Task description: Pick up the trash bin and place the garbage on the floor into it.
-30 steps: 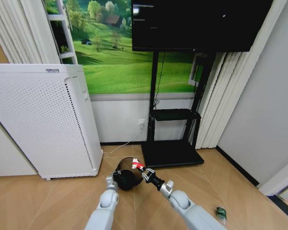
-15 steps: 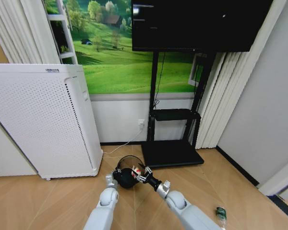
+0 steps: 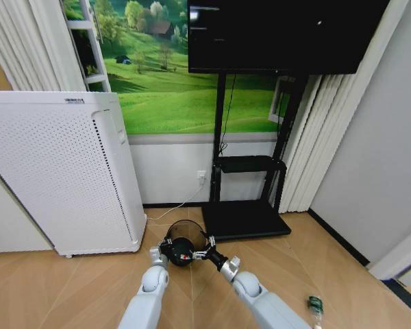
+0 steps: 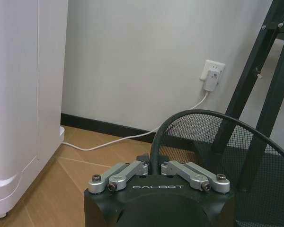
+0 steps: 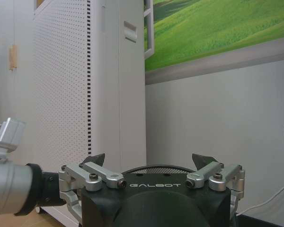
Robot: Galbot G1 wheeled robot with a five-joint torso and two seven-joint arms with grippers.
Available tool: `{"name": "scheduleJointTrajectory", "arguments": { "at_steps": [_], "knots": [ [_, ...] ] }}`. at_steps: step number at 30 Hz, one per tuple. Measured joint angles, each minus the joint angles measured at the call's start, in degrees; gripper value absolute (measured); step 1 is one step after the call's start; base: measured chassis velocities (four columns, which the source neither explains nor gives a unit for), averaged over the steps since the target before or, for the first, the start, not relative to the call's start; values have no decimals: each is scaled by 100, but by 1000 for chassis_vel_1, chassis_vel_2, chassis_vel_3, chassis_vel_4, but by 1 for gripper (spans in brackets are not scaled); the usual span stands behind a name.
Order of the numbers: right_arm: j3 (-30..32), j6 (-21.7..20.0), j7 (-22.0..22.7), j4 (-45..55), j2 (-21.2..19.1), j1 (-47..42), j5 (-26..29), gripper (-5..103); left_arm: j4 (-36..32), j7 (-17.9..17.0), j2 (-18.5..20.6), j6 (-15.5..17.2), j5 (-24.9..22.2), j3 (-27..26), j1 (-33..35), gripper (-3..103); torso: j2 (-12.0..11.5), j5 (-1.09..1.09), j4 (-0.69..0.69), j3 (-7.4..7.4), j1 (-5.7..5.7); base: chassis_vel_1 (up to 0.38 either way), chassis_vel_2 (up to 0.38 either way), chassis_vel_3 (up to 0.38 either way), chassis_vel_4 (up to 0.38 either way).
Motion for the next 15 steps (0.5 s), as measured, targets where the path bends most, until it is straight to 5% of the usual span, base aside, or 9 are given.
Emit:
{"name": "scheduleJointTrajectory", "arguments": {
  "at_steps": [12, 15],
  "knots": [
    [520, 43, 70, -351, -56, 37, 84, 100, -380, 47, 150, -69, 31, -573, 515, 6, 0, -2, 0, 0, 0, 0, 0, 0, 0],
    [824, -92, 595, -796, -60, 19, 63, 100, -902, 45, 284, -124, 41, -1048, 1007, 6, 0, 0, 1, 0, 0, 0, 0, 0, 0]
  ]
}}
